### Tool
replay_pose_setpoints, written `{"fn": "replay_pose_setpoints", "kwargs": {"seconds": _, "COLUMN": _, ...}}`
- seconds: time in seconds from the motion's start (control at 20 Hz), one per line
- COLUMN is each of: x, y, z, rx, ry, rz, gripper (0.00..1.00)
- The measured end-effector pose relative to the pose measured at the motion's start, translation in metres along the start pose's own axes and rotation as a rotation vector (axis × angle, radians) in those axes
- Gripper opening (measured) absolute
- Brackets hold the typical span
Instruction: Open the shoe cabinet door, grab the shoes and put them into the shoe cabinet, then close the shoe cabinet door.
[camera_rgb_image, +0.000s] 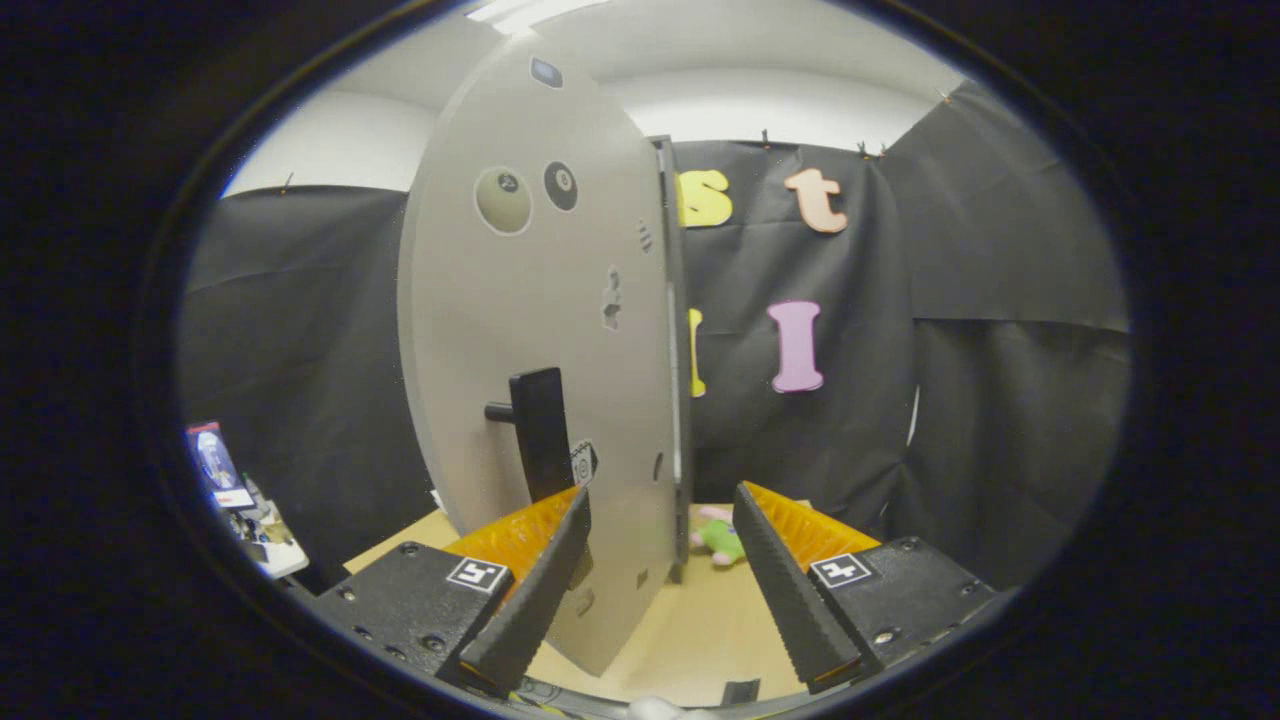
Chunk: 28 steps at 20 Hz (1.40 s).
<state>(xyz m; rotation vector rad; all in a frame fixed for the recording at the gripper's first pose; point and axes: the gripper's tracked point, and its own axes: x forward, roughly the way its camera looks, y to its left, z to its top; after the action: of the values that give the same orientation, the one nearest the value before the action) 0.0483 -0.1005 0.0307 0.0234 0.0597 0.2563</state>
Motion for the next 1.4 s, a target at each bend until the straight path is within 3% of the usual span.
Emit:
{"fn": "replay_pose_setpoints", "kwargs": {"seconds": 0.2, "x": 0.025, "y": 0.053, "z": 0.001, "rx": -0.043, "ry": -0.021, "rz": 0.022, "gripper": 0.95}}
{"fn": "replay_pose_setpoints", "kwargs": {"seconds": 0.35, "x": 0.032, "y": 0.079, "z": -0.003, "rx": 0.001, "ry": -0.017, "rz": 0.034, "gripper": 0.97}}
{"fn": "replay_pose_setpoints", "kwargs": {"seconds": 0.6, "x": 0.023, "y": 0.116, "z": -0.002, "rx": -0.033, "ry": -0.038, "rz": -0.017, "gripper": 0.98}}
{"fn": "replay_pose_setpoints", "kwargs": {"seconds": 1.15, "x": -0.037, "y": 0.131, "z": 0.011, "rx": -0.027, "ry": -0.059, "rz": -0.177, "gripper": 0.98}}
{"fn": "replay_pose_setpoints", "kwargs": {"seconds": 1.4, "x": -0.072, "y": 0.134, "z": 0.004, "rx": -0.014, "ry": -0.050, "rz": -0.201, "gripper": 0.98}}
